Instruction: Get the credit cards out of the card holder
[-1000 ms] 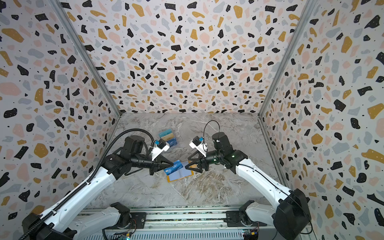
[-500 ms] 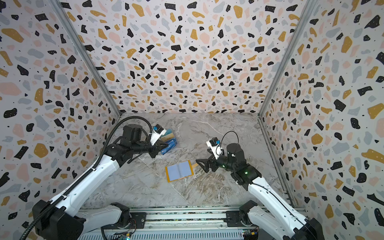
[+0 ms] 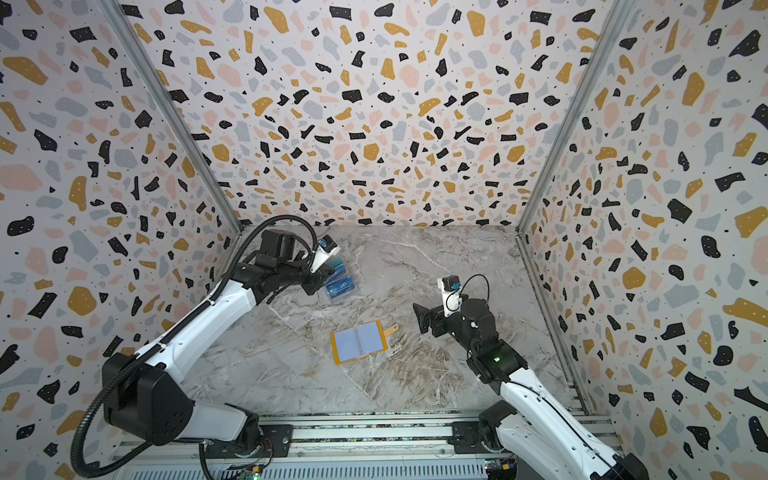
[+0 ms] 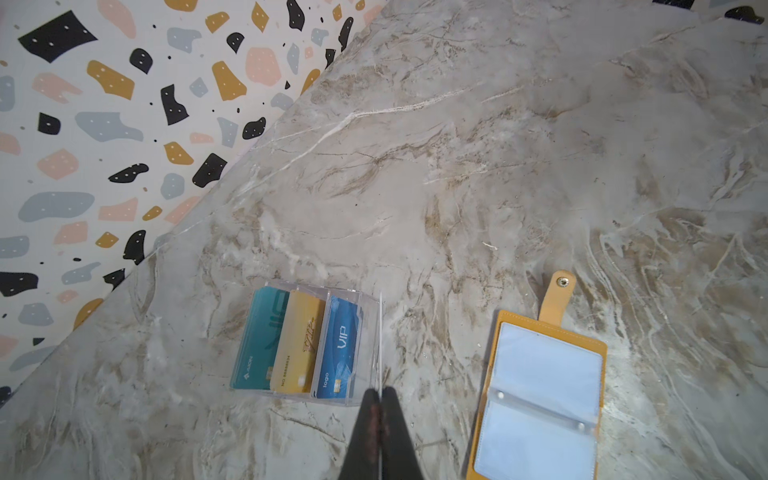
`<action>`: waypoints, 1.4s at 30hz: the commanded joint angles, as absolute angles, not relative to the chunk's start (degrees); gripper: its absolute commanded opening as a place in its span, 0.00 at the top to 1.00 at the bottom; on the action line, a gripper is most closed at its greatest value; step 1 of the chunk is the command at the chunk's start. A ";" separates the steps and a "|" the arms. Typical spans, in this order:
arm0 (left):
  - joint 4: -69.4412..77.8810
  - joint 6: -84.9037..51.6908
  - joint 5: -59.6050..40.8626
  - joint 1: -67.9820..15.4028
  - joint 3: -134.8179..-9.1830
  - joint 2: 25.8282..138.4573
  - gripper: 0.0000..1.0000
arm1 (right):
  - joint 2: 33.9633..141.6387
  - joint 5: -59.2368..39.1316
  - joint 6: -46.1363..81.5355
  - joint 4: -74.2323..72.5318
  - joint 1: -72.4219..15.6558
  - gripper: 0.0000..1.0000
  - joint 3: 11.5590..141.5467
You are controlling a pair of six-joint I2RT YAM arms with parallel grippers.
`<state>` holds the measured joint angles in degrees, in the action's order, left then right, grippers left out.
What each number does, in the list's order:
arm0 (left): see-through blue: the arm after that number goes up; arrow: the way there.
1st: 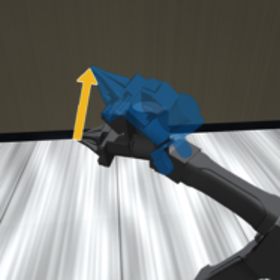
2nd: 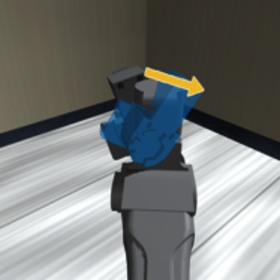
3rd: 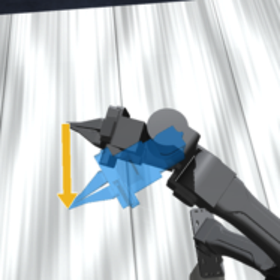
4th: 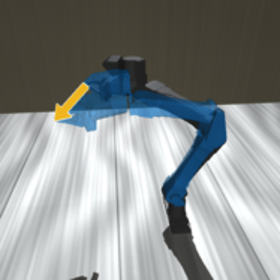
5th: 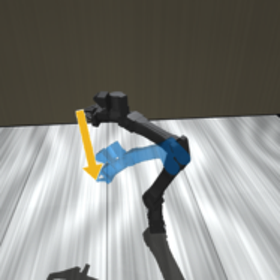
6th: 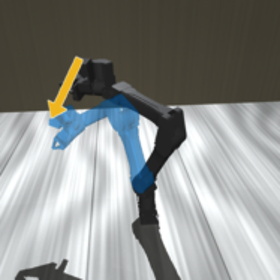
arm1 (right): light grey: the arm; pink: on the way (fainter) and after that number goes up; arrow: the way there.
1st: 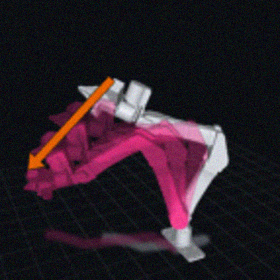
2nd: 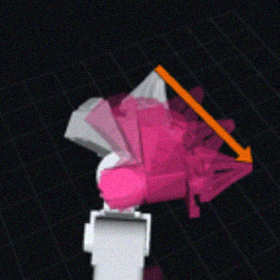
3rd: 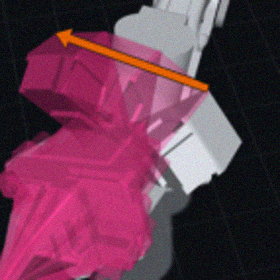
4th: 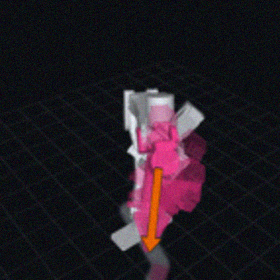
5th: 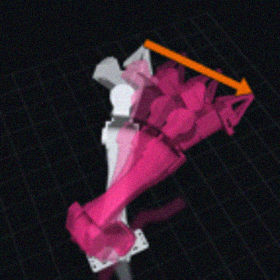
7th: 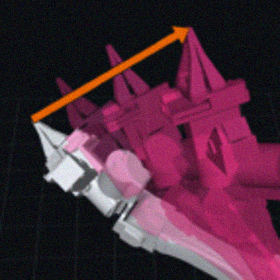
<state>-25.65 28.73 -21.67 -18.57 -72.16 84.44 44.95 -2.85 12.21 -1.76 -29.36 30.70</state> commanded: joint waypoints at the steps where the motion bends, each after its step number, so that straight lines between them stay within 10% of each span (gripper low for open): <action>1: -24.94 34.00 -24.42 -16.94 -74.84 86.61 1.00 | 44.25 -1.47 12.63 -3.05 -29.23 0.01 30.94; 42: -28.27 43.26 -36.48 -11.43 -84.44 109.15 1.00 | 42.29 -4.64 11.25 -0.81 -29.23 0.01 31.46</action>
